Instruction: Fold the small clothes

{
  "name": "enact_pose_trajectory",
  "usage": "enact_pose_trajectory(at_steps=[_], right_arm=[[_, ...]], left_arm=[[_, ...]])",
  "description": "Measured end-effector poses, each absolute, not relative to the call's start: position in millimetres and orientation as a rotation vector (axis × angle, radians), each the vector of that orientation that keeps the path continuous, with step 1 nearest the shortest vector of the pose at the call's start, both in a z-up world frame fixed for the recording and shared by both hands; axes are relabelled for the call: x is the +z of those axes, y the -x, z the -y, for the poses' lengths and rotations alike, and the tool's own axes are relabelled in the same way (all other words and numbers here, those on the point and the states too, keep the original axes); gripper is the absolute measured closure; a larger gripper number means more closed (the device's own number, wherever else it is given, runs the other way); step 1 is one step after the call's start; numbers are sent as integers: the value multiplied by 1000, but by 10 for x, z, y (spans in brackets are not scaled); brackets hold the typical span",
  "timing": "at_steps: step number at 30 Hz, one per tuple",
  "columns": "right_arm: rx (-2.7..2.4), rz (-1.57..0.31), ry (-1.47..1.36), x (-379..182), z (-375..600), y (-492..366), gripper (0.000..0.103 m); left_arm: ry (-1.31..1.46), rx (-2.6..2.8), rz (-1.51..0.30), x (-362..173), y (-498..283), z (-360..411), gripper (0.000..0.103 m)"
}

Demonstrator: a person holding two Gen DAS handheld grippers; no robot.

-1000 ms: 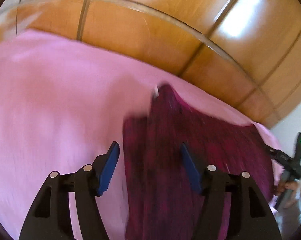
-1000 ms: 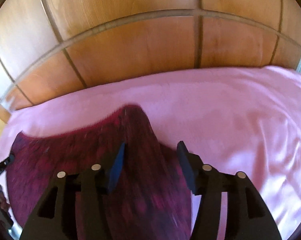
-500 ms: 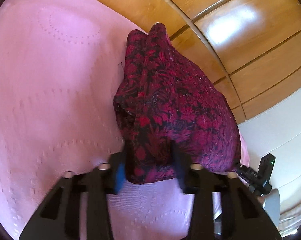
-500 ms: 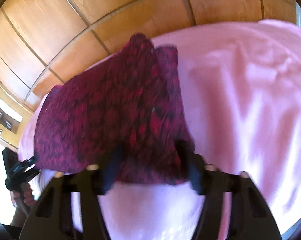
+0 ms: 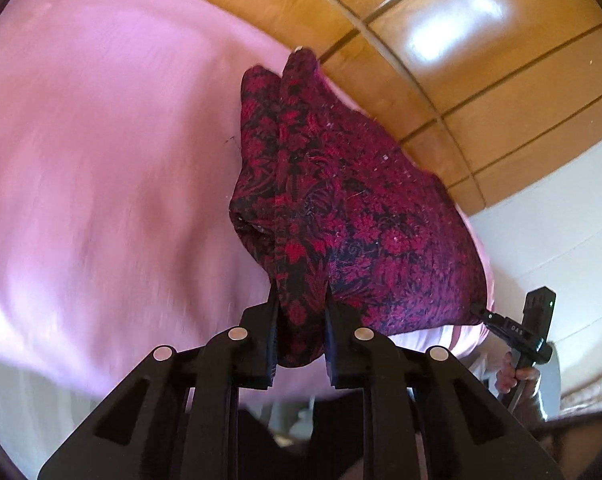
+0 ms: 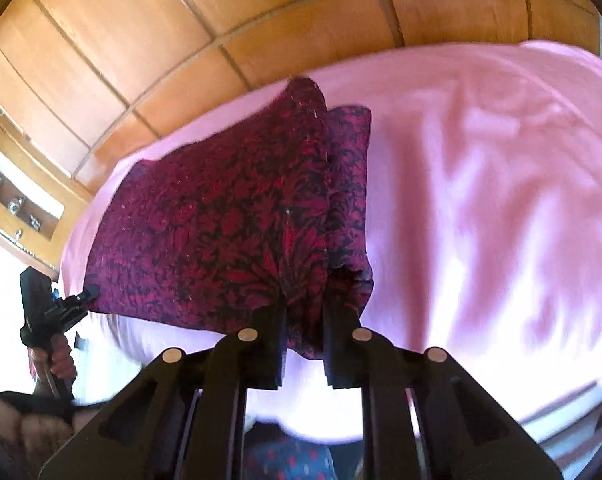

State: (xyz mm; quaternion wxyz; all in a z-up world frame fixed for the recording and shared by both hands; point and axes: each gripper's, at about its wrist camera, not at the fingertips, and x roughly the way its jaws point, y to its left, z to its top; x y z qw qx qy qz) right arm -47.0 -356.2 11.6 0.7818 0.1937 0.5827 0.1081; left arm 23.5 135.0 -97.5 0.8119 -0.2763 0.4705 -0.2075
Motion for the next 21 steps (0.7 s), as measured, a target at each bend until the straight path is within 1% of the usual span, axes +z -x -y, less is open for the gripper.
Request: enact_pose_trajectory(at_steps=[3,5,6,7,8,9,12,15,16,17,19,20,21], right_arm=[[237,-1286,-407,82,3544,557,89],[228,-1266,-415,128,3557,491,78],[211,-1243,-409,161,3584,421,75],[189,-1208,-400,217,3600,350,59],[170,-1181,-397,251,3612,273,47],[150,-1159,-396,267,3624,211,46],[121,-1126,-391,204,3620,-74,46],[123,-1135,-361,82,3498,-384,47],[117,-1155,-344,20,3468,-466,49],[119,-1177,-334,-36,3429,-547,59],[130,-1194,-302,-85,3332,-662,83],[125,-1181,-272,-49,3288,-680,89],[125,-1150,-243,43,3257,-690,89]], left_arm=[[575,-416,-992,-909,-177,-1372,81],[575,-384,-944,-796,-247,-1425,81],[569,-369,-915,-729,-265,-1454,81],[552,-354,-890,-666,-284,-1466,81],[524,-353,-861,-584,-328,-1440,81],[502,-362,-838,-513,-381,-1388,81],[449,-412,-808,-432,-462,-1162,81],[340,-465,-799,-406,-592,-791,81],[316,-471,-799,-391,-639,-703,81],[270,-482,-796,-395,-675,-566,81],[218,-494,-787,-408,-700,-419,81],[196,-495,-784,-422,-707,-369,81],[175,-497,-786,-442,-735,-330,81]])
